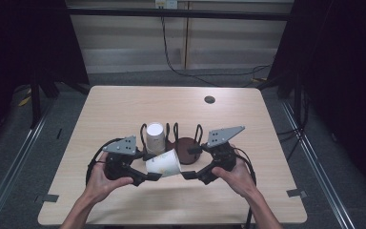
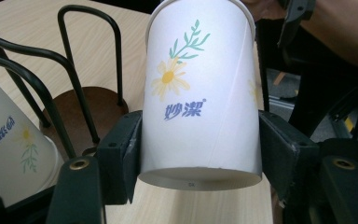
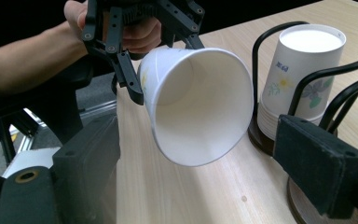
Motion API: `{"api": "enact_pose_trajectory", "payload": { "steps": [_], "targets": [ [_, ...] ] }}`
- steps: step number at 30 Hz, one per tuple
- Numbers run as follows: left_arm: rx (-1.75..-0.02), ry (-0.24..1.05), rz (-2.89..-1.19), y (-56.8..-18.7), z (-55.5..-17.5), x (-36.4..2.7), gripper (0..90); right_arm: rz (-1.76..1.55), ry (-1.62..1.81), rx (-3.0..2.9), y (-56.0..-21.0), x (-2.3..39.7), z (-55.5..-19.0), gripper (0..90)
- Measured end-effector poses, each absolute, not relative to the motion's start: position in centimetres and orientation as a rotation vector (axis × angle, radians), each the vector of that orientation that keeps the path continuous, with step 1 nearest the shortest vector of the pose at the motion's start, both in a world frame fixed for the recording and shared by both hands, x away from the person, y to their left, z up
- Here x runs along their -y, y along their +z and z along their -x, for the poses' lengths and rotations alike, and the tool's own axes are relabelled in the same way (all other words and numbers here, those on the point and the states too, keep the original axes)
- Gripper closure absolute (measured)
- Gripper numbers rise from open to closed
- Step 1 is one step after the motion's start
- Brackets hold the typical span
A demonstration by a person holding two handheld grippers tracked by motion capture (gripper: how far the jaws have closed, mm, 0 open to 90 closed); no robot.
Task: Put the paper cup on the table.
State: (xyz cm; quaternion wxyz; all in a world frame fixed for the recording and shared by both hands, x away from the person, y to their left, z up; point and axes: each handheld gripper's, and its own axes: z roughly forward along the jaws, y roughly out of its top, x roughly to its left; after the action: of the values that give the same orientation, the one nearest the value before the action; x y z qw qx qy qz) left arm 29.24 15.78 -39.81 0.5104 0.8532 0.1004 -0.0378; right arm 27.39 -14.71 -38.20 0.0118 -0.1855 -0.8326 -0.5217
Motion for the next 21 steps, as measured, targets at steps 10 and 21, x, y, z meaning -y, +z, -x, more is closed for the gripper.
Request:
{"api": "enact_pose_trajectory", "payload": {
  "steps": [10, 21],
  "targets": [
    [-0.227, -0.084, -2.009, -39.0, -28.7, -15.9, 36.3, 0.576, -1.737, 2.541, -37.7, 14.7, -27.0, 14.0],
    [-0.193, -0.087, -2.02, -38.7, -28.1, -15.3, 36.3, 0.544, -1.739, 2.517, -38.1, 14.0, -27.2, 14.4]
  ]
}}
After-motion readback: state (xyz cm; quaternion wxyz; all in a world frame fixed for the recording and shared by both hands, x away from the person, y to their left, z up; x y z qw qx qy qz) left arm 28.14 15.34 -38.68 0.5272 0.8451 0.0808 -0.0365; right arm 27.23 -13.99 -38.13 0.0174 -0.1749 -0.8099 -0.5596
